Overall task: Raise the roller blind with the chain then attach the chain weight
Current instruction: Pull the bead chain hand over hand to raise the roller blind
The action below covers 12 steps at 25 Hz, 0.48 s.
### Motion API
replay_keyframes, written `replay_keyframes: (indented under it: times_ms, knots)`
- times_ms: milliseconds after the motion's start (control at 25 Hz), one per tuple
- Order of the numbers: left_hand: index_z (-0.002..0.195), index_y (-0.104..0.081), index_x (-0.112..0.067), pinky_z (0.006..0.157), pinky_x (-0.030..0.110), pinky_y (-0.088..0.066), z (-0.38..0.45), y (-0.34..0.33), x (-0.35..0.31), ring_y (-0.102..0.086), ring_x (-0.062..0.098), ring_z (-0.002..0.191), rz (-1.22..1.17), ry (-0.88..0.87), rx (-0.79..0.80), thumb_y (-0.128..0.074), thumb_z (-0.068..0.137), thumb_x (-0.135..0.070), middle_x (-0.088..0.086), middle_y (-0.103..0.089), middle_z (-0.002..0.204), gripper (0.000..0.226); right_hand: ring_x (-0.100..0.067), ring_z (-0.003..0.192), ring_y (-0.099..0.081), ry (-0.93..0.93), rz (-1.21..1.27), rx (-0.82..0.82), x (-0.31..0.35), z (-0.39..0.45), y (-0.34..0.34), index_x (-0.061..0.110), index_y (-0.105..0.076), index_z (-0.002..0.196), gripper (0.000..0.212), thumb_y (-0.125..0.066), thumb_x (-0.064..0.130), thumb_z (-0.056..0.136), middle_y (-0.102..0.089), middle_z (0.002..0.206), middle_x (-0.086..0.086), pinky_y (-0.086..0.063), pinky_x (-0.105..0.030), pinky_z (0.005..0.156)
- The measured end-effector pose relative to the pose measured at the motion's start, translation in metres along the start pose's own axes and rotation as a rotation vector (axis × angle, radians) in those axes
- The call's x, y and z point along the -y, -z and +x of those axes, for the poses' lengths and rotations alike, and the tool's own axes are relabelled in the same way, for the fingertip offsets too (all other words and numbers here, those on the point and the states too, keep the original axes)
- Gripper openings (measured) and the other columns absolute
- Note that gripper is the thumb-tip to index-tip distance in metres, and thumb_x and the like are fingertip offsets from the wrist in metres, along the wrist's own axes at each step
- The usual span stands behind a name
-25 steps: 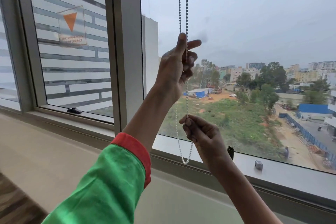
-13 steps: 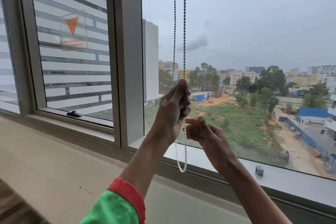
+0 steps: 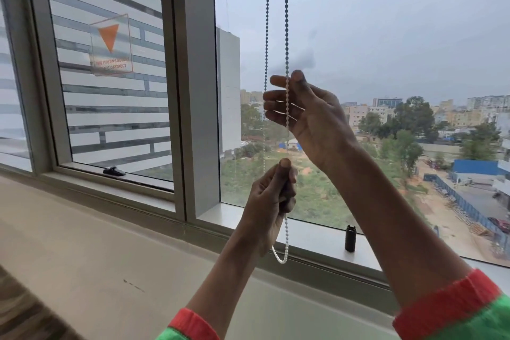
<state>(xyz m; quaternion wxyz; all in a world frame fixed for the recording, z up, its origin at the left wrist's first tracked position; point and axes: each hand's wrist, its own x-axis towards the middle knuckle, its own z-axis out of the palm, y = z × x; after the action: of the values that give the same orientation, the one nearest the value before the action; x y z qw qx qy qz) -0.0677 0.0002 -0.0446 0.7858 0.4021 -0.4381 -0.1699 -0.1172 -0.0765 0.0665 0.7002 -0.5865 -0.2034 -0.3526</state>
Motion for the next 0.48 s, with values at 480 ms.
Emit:
replay_keyframes:
  times_ms: [480]
  knots:
    - [0.08, -0.071, -0.011, 0.061, 0.023, -0.046, 0.012, 0.015, -0.019, -0.06, 0.014, 0.066, 0.138, 0.064, 0.01, -0.046, 0.094, -0.033, 0.005, -0.07, 0.071, 0.036, -0.008, 0.047, -0.03, 0.188, -0.237, 0.019, -0.008, -0.017, 0.005, 0.008, -0.065, 0.089, 0.021, -0.045, 0.009, 0.096, -0.043, 0.05, 0.007, -0.024, -0.02, 0.045]
